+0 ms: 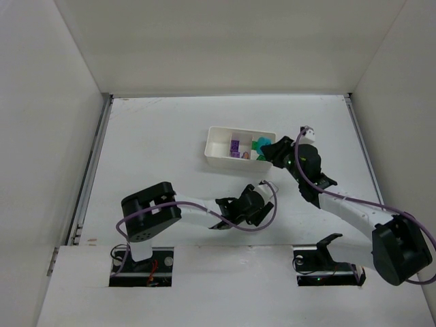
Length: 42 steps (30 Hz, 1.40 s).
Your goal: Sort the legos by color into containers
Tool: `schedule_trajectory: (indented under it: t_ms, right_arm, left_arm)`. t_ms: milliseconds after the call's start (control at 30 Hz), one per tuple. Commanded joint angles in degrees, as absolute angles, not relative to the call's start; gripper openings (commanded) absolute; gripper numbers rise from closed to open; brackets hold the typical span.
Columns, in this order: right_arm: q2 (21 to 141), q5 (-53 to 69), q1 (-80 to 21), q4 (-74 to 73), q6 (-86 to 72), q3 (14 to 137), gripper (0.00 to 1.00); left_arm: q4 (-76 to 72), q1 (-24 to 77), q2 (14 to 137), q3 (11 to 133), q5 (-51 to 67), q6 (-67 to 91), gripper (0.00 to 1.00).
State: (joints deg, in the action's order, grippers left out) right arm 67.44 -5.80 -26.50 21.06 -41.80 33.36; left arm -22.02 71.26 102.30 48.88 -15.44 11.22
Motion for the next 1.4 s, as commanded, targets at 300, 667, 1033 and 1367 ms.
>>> schedule_trajectory:
  t_ms: [300,667,1033,1367]
  right_arm:
    - [66.45,-4.57,-25.71,24.61,-42.54,32.70,0.30]
    - [64.95,-4.65,-25.00,25.93,-43.33,31.47,0.30]
    - [65.66,-4.39,-25.00,26.89,-43.33,31.11,0.30]
    - [65.91,-4.57,-25.88,27.07,-43.15,31.55,0.30]
  left_arm:
    - [-20.56,71.15,98.72,49.49,-21.25,8.96,0.17]
    - [-26.45,55.70,74.72,42.10,-26.63,21.43,0.22]
    - [-23.03,42.41,86.56,53.52,-20.39,26.98,0.26]
    - [-22.59,40.29,91.94,56.78,-20.21,26.55,0.53]
